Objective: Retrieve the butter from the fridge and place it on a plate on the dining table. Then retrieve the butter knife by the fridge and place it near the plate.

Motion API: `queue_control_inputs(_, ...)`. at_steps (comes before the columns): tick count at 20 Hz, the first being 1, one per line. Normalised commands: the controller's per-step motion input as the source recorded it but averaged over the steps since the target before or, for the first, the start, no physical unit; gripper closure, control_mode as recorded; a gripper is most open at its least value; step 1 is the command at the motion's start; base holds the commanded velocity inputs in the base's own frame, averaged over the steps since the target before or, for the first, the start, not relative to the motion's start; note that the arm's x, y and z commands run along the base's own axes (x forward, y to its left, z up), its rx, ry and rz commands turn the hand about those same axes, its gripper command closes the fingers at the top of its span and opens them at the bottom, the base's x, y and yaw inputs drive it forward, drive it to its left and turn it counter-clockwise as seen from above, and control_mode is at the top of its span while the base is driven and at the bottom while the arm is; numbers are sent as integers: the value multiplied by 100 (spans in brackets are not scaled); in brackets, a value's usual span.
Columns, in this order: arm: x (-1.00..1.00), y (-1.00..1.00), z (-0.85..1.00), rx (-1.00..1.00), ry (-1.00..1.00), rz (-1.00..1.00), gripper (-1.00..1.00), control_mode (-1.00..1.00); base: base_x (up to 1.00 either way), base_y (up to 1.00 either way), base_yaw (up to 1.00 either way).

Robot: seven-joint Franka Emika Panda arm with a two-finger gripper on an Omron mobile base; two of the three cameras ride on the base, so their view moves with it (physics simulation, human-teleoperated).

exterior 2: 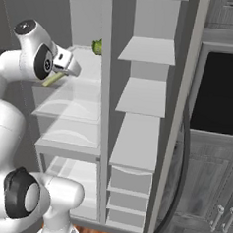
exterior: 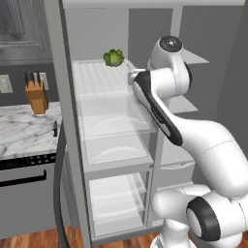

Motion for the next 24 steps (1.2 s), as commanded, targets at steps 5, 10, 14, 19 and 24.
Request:
queue_control_inputs(5,-17,-15,0,0,2,1,100,-100,0,0,0)
queue_control_inputs(10,-4,-22,0,0,3,0,100,-100,0,0,0)
queue_control_inputs(14,-35,-32,-4,0,5,0,100,-100,0,0,0)
queue_control_inputs(19,0,0,0,0,0,0,100,100,-69,-17,0)
queue_control_inputs(24,0,0,0,0,0,0,100,100,-79,-8,0)
